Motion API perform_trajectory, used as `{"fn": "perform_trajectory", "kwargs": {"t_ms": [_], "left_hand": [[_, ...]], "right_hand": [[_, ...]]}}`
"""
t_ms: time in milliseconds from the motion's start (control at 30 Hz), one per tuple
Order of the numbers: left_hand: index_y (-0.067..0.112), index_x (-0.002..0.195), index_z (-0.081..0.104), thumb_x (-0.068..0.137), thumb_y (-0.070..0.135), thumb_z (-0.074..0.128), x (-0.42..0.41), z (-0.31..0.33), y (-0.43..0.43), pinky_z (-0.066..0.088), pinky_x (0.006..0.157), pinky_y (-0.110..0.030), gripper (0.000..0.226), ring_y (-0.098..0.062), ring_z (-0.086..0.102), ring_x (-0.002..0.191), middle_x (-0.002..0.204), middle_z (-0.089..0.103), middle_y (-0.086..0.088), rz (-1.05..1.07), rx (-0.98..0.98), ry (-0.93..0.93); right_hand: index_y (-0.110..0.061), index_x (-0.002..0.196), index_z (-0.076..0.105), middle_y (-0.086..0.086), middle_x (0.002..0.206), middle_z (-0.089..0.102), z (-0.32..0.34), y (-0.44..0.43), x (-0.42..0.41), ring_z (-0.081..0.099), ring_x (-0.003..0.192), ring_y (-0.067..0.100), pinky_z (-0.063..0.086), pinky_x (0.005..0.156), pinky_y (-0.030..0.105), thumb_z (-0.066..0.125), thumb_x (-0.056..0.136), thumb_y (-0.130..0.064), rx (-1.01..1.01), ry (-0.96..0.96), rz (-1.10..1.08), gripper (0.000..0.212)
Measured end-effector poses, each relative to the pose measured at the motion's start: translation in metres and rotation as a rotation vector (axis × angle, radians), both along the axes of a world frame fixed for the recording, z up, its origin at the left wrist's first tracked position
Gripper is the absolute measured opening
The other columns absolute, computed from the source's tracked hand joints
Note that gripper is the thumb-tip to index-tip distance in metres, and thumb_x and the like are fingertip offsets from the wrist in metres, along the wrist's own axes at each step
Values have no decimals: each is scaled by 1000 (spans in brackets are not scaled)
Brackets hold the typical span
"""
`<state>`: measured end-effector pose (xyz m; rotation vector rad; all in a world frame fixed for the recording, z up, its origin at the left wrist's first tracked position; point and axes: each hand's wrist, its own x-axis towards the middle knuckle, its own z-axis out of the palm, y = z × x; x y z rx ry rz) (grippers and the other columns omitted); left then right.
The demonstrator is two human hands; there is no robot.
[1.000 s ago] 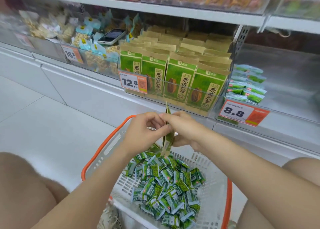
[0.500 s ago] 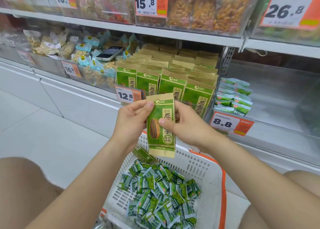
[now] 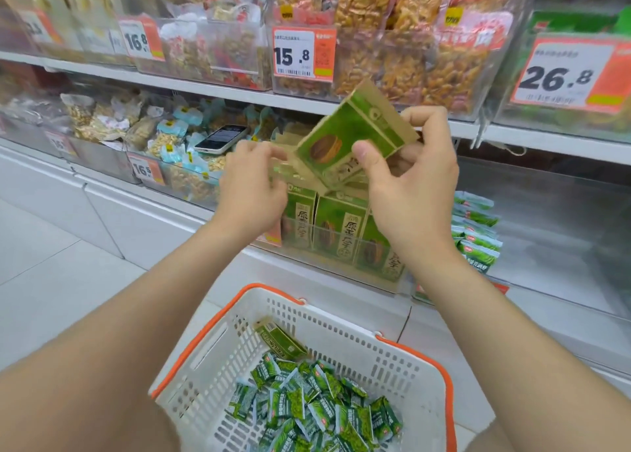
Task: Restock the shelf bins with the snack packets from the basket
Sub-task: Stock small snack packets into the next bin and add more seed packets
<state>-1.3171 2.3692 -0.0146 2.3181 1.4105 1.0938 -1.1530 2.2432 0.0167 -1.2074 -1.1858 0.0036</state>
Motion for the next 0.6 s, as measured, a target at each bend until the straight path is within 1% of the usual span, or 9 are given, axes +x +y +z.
{"fn": "perform_trajectory", "kwargs": {"t_ms": [67, 133, 200, 267, 300, 367, 467, 533, 600], "left_hand": [[30, 131, 64, 89, 10, 60, 0, 4, 7, 29, 117, -52, 46, -30, 35, 140, 148, 46, -1, 1, -3, 249], [29, 131, 67, 89, 15, 58, -2, 1, 12, 20, 120, -57, 46, -30, 35, 143, 149, 49, 2, -20, -13, 330], [22, 121, 73, 89, 20, 56, -5, -5, 14, 29, 118, -58, 37, -31, 48, 132, 138, 57, -2, -35, 18, 268], [20, 104, 77, 87, 24, 57, -7, -7, 14, 44, 106, -54, 27, -31, 57, 115, 121, 60, -4, -23, 46, 163], [22, 98, 78, 87, 25, 59, -8, -6, 15, 46, 100, -51, 22, -29, 58, 109, 113, 60, -2, -4, 52, 135], [26, 92, 77, 87, 27, 61, -9, -4, 16, 41, 95, -47, 17, -27, 56, 104, 99, 64, 1, 44, 66, 178], [30, 89, 76, 85, 32, 61, -15, -3, 23, 33, 95, -45, 16, -20, 46, 100, 90, 69, 7, 28, 56, 206], [33, 86, 76, 81, 36, 58, -19, -5, 25, 30, 92, -43, 19, -17, 41, 96, 84, 67, 12, 9, 60, 187], [35, 89, 76, 83, 36, 59, -20, -6, 26, 29, 91, -41, 18, -16, 40, 95, 80, 65, 15, -4, 96, 189]], "right_hand": [[-17, 105, 46, -6, 86, 75, 3, 11, -1, 73, 70, 16, 56, 65, 50, 77, 92, -18, 50, 1, -26, 33], [-20, 104, 45, -5, 82, 73, 2, 24, -2, 70, 66, 21, 55, 68, 54, 76, 93, -21, 42, -46, -60, 32], [-25, 103, 45, -6, 80, 71, -2, 36, -2, 66, 65, 22, 54, 76, 50, 75, 93, -23, -27, -118, -83, 31], [-29, 106, 46, -10, 82, 70, -4, 47, -2, 63, 68, 21, 53, 81, 43, 74, 94, -24, -101, -200, -80, 31], [-30, 109, 49, -12, 84, 69, -4, 51, -1, 62, 68, 18, 53, 81, 40, 73, 94, -23, -123, -236, -61, 30], [-26, 115, 54, -15, 88, 68, -2, 59, -1, 60, 68, 10, 51, 76, 34, 72, 95, -20, -109, -288, -55, 27], [-23, 120, 57, -14, 95, 70, 8, 70, -1, 66, 79, 11, 56, 78, 41, 70, 96, -19, -45, -283, -57, 28], [-26, 124, 58, -14, 105, 69, 12, 76, -1, 65, 92, 17, 53, 86, 42, 69, 97, -22, -179, -367, -29, 29], [-27, 123, 62, -10, 107, 68, 8, 83, -3, 56, 101, 21, 42, 87, 36, 62, 103, -27, -404, -505, 0, 20]]}}
